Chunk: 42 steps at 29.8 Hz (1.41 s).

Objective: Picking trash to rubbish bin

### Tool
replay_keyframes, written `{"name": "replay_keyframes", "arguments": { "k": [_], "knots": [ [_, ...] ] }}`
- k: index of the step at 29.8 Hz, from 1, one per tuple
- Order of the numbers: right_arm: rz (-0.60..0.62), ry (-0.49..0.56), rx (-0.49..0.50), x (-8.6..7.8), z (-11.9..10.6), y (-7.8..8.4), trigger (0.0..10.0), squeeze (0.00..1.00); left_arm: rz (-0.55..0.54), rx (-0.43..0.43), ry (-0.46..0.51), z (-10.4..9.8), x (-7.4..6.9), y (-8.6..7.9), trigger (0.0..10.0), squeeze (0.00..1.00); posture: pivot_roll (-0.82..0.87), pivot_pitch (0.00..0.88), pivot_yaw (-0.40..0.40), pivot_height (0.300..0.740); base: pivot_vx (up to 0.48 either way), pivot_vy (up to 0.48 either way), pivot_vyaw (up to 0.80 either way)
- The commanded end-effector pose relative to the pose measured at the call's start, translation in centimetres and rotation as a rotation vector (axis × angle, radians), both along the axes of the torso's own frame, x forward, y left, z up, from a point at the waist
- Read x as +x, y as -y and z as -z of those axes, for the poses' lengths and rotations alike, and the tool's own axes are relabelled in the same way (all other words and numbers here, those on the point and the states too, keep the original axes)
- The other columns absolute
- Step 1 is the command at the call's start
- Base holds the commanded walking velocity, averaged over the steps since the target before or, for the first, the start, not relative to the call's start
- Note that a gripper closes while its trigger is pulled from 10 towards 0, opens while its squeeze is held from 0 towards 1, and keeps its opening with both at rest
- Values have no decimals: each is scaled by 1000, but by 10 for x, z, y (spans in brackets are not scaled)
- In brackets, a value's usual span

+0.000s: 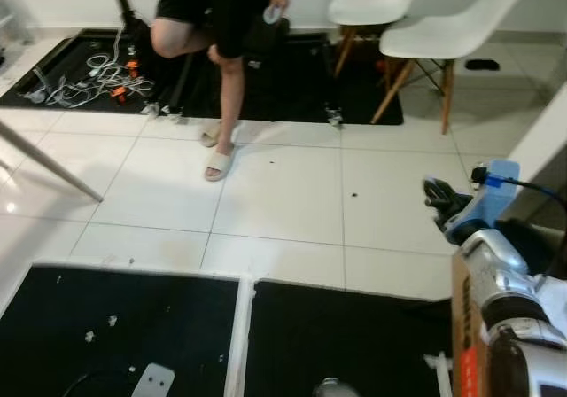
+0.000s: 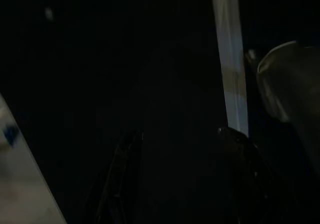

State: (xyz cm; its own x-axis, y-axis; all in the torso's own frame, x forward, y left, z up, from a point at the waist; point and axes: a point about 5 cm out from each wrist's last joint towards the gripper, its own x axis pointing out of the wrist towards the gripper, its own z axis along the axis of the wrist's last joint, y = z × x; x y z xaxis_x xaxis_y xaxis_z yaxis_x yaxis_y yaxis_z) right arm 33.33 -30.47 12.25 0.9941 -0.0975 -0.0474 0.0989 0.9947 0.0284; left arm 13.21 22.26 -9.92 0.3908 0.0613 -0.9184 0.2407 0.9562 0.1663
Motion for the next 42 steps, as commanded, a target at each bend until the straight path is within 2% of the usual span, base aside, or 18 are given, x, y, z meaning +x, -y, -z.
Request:
{"name": "replay_keyframes", "arguments": {
  "k": [1,5,8,9,12,18,21,27,30,35,42],
  "knots": [
    [54,-22,1,-2,9,-1,10000,0,6,7,-40,4,-13,-2,10000,0,-14,97,72,740,0,0,-800],
    [135,3,2,-3,7,4,10000,0,12,6,-42,4,-13,-1,10000,0,-15,96,69,740,0,0,-800],
    [277,-38,-84,-6,6,17,10000,0,29,5,-43,4,-13,1,10000,0,-8,97,63,740,0,0,-800],
    [277,-38,-84,-6,6,17,10000,0,29,5,-43,4,-13,1,10000,0,-8,97,63,740,0,0,-800],
    [363,-100,-177,-9,9,23,10000,0,38,4,-42,5,-13,2,10000,0,-3,98,59,740,0,0,-800],
    [470,-131,-222,-12,11,28,10000,0,45,4,-46,5,-14,5,10000,0,-1,100,55,740,0,0,-800],
    [478,-119,-198,-12,11,28,10000,0,49,3,-49,6,-15,6,10000,0,0,102,56,740,0,0,-800],
    [396,-100,-157,-7,11,20,10000,0,55,2,-50,6,-16,7,10000,0,1,103,56,740,0,0,0],
    [314,-129,-183,-4,15,12,10000,0,61,5,-53,6,-16,6,10000,0,-1,105,59,740,0,0,0],
    [260,-142,-192,-3,18,6,10000,0,67,7,-55,6,-17,6,10000,0,-10,108,61,740,0,0,0],
    [236,-181,-188,-3,22,5,10000,0,72,5,-53,6,-17,6,10000,0,-11,110,59,740,0,0,-800]
  ]
}}
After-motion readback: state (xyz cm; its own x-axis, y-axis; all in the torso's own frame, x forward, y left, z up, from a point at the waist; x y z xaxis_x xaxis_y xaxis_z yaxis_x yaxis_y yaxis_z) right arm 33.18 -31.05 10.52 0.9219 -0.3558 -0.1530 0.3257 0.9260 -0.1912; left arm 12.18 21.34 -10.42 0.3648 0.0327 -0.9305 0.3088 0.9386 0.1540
